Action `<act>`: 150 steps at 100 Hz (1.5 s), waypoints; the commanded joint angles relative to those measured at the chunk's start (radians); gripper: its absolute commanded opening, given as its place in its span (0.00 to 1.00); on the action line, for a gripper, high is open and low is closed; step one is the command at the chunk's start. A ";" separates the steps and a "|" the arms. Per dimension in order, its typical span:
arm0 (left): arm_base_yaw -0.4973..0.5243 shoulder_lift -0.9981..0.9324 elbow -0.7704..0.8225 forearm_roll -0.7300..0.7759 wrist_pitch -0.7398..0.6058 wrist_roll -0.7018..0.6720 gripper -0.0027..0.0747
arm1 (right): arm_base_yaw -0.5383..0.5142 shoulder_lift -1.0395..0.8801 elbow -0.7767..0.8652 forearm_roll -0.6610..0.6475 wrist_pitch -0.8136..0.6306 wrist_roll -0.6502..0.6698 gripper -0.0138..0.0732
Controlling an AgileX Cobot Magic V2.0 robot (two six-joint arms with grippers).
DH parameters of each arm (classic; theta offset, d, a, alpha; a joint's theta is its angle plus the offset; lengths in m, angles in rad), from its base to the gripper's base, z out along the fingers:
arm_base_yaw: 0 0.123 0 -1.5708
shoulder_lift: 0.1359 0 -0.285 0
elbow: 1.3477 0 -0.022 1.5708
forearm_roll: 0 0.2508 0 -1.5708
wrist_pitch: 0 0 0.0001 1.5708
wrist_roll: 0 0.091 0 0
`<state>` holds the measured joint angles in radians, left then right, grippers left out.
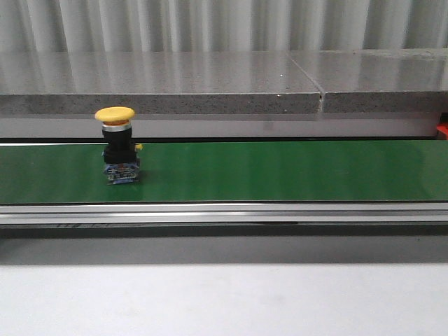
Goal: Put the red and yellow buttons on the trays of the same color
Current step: 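Lower the red button into the red tray and open the right gripper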
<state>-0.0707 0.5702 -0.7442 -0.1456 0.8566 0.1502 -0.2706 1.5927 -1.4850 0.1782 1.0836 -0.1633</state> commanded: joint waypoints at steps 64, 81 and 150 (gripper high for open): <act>-0.007 0.002 -0.029 -0.014 -0.062 -0.003 0.01 | -0.211 0.168 -0.030 0.004 -0.158 0.044 0.40; -0.007 0.002 -0.029 -0.014 -0.062 -0.003 0.01 | -0.211 0.224 -0.030 0.006 -0.205 0.044 0.40; -0.007 0.002 -0.029 -0.014 -0.062 -0.003 0.01 | -0.211 0.296 -0.030 0.053 -0.263 0.033 0.83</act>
<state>-0.0707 0.5702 -0.7442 -0.1456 0.8566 0.1502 -0.4752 1.9689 -1.4850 0.2092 0.8425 -0.1166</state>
